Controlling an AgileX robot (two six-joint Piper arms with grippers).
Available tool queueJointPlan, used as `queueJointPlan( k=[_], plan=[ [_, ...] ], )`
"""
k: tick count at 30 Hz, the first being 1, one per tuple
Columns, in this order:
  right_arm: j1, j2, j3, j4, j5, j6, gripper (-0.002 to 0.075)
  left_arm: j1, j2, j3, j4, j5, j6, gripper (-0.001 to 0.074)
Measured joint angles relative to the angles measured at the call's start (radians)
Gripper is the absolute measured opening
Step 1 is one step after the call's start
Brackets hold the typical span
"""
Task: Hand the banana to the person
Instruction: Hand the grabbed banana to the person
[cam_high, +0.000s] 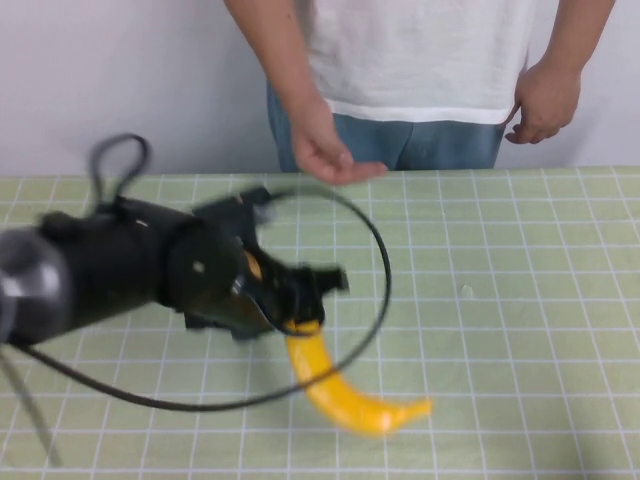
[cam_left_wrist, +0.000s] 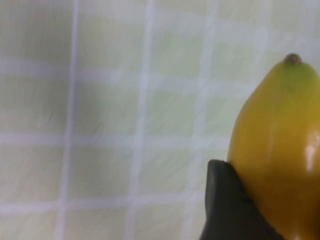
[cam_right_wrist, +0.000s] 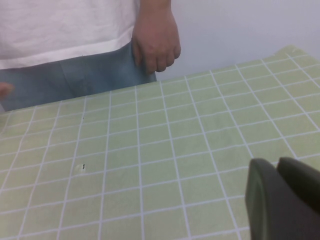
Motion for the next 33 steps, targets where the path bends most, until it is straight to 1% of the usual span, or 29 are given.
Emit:
queueJointPlan(
  k=[4,7,12,16,23,33],
  plan=[
    [0.0,0.0,0.0,-0.002,0.0,0.0,-0.0007,0.023,-0.101,0.0,0.002,-0.117,-0.054,0.0283],
    [0.0,0.0,0.0,-0.002,0.0,0.0,-0.0007,0.036,-0.146,0.0,0.002,-0.267,-0.086,0.0283],
    [0.0,0.0,0.0,-0.004,0.0,0.0,-0.0007,0.038,-0.158,0.0,0.002,-0.514,-0.098,0.0283],
    [0.0,0.0,0.0,-0.004,0.0,0.0,-0.0007,0.038,-0.144,0.0,0.002,-0.637,-0.067,0.0283],
    [0.0,0.0,0.0,-0.004,0.0,0.0,-0.0007,0.044,-0.118,0.0,0.0,-0.657,0.072,0.0283],
    [0.0,0.0,0.0,-0.004,0.0,0.0,-0.0007,0.08,-0.114,0.0,-0.004,-0.567,0.135,0.0287]
  ],
)
